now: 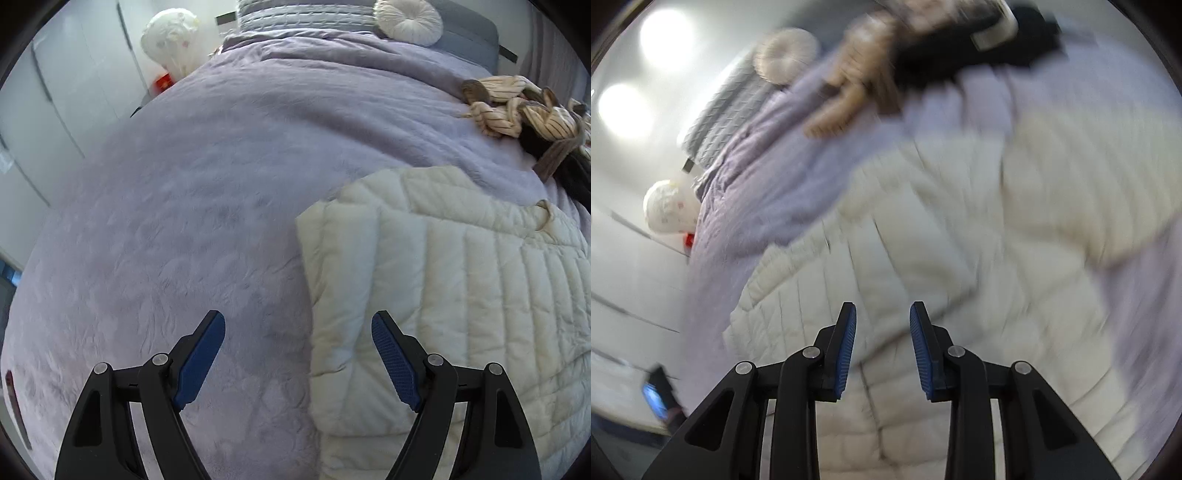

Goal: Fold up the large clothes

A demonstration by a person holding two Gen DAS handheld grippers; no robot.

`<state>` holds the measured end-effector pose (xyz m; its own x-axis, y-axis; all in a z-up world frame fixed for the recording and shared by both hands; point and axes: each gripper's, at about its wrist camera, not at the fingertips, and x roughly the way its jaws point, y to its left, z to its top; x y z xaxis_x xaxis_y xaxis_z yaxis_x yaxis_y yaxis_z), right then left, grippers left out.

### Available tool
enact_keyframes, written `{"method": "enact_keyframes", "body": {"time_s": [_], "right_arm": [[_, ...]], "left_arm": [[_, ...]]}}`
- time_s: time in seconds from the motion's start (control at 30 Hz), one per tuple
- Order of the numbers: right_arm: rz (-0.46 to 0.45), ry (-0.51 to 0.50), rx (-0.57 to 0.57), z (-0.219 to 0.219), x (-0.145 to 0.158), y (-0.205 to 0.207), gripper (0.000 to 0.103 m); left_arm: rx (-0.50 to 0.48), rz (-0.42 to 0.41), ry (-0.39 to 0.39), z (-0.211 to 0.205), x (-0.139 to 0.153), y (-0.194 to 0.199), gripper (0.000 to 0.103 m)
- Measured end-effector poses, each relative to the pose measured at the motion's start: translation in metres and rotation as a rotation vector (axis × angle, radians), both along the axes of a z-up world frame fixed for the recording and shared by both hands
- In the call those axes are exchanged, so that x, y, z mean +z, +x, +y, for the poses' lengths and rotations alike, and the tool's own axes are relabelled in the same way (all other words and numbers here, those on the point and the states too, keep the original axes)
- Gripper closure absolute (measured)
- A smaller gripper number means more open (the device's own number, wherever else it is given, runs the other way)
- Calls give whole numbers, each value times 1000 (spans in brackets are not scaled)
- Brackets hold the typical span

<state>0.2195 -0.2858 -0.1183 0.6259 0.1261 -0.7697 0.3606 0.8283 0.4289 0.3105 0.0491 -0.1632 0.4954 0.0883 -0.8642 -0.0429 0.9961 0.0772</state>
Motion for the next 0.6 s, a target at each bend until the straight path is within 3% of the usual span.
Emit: {"method": "enact_keyframes", "body": {"time_s": [0.13, 0.27, 0.43, 0.57, 0.6], "right_arm": [[83, -52, 65, -2, -21, 34, 74], [192, 12, 23, -20, -58, 23, 79], [157, 59, 5, -41, -55, 3, 80], [127, 114, -17, -60, -39, -15, 74], [117, 152, -24, -68, -36, -21, 67]], "left_arm": [[-29, 51, 43, -18, -18, 5, 20], [-46, 72, 77, -24, -35, 2, 20], [-51, 75, 100, -30, -32, 1, 20], [-47, 67, 53, -32, -12, -3, 20], [-52, 67, 44, -33, -7, -5, 20]]}}
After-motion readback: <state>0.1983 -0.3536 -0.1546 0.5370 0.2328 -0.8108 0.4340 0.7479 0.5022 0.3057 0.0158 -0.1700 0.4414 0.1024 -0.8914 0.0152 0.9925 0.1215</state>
